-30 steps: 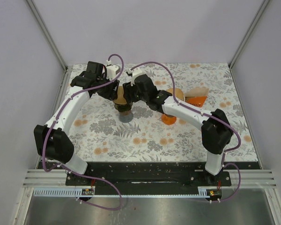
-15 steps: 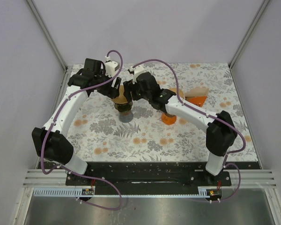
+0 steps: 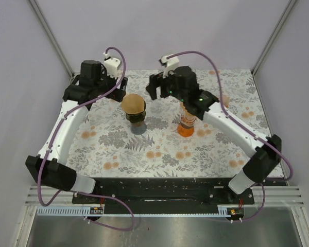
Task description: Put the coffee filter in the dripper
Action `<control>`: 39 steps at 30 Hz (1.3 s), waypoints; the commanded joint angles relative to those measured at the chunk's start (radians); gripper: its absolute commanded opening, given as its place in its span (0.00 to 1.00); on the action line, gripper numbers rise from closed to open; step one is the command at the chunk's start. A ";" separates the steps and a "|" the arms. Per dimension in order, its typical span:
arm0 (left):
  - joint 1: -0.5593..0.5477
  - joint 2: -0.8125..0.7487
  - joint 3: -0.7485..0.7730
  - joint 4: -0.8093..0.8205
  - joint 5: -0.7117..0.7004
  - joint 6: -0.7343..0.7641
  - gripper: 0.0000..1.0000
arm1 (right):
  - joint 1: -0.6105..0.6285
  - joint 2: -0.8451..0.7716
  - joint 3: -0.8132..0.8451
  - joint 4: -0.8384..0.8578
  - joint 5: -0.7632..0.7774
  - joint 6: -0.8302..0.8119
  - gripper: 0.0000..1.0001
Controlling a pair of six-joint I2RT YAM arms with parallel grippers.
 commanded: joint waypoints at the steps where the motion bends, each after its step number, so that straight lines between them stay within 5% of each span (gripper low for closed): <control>1: 0.050 -0.124 -0.076 0.219 -0.229 -0.039 0.99 | -0.146 -0.206 -0.042 -0.031 0.071 -0.036 0.90; 5: 0.131 -0.167 -0.149 0.339 -0.317 -0.077 0.99 | -0.329 -0.298 -0.075 -0.146 0.097 -0.013 0.99; 18: 0.441 -0.210 -0.431 0.546 -0.289 -0.180 0.99 | -0.927 -0.579 -0.416 -0.221 0.059 0.131 0.99; 32: 0.445 -0.400 -1.022 0.960 -0.205 -0.247 0.99 | -0.944 -0.801 -0.889 0.029 0.062 0.140 1.00; 39: 0.445 -0.454 -1.134 1.043 -0.147 -0.296 0.99 | -0.944 -0.885 -1.029 0.089 0.041 0.143 0.99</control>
